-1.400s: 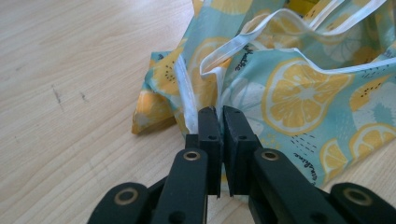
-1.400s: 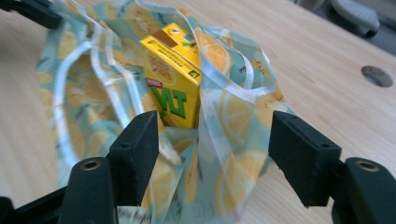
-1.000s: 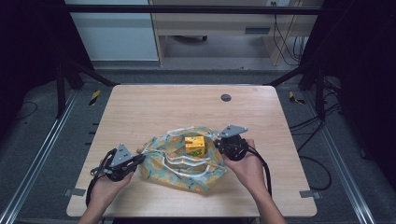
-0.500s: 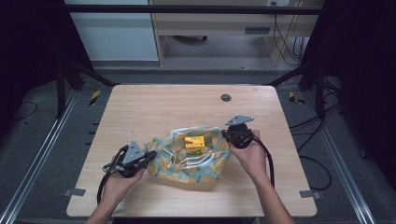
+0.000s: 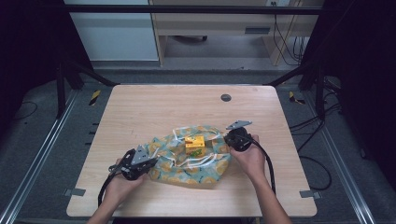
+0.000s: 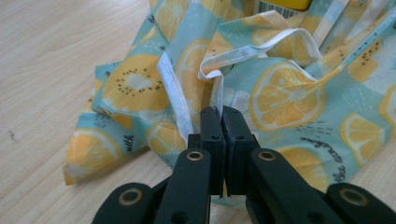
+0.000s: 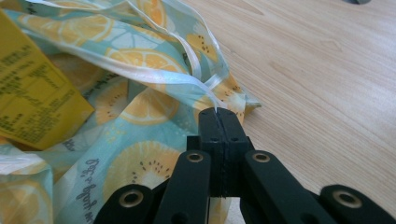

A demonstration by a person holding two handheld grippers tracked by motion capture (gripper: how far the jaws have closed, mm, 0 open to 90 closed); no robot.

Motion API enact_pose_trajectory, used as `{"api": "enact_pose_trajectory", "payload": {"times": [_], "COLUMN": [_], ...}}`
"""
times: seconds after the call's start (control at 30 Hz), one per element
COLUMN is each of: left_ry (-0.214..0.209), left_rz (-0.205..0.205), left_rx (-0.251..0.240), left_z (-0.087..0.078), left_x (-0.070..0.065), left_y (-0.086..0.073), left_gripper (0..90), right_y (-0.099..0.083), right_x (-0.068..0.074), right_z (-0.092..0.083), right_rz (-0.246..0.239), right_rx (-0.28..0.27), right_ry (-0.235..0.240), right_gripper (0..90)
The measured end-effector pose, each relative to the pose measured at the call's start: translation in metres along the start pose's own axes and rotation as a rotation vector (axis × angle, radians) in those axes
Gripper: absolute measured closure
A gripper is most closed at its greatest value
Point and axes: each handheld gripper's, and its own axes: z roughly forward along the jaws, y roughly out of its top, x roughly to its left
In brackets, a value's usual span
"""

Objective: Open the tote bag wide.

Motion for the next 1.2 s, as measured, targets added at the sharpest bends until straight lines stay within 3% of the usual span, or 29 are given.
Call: {"api": "enact_pose_trajectory", "payload": {"times": [0.27,0.5,0.53,0.57,0.6,0.73,0.83,0.9,1.03,1.2], "left_ry": [-0.034,-0.053,-0.055,-0.051,-0.037,0.002,0.026,0.031,0.019,0.020], "left_rz": [0.001,0.014,0.015,0.019,0.021,0.015,-0.001,-0.021,-0.029,-0.017], "left_rx": [0.016,0.036,0.035,0.031,0.021,-0.048,-0.086,-0.112,-0.157,-0.164], "left_z": [-0.002,-0.007,-0.008,-0.008,-0.010,-0.020,-0.028,-0.032,-0.041,-0.045], "left_x": [-0.012,-0.017,-0.018,-0.018,-0.017,-0.012,-0.009,-0.007,-0.007,-0.008], "left_y": [-0.002,-0.005,-0.005,-0.005,-0.005,-0.003,-0.002,0.001,0.007,0.014], "left_gripper": [89.2,89.0,88.8,85.5,85.5,71.8,58.6,49.2,40.7,36.8], "right_y": [-0.003,-0.003,-0.002,-0.001,-0.001,0.005,0.014,0.018,0.024,0.026], "right_x": [-0.004,-0.003,-0.003,-0.003,-0.003,-0.001,0.002,0.004,0.011,0.019], "right_z": [0.013,0.014,0.013,0.009,0.009,-0.012,-0.036,-0.053,-0.081,-0.095], "right_rz": [0.019,0.016,0.010,0.009,0.009,0.024,0.007,-0.003,-0.015,-0.038], "right_rx": [0.029,0.028,0.021,-0.001,-0.001,-0.095,-0.135,-0.180,-0.233,-0.242], "right_ry": [-0.002,-0.001,-0.003,-0.023,-0.023,-0.057,-0.078,-0.078,-0.062,-0.035], "right_gripper": [90.0,89.5,88.2,80.5,80.5,58.5,42.8,38.0,28.7,24.0]}}
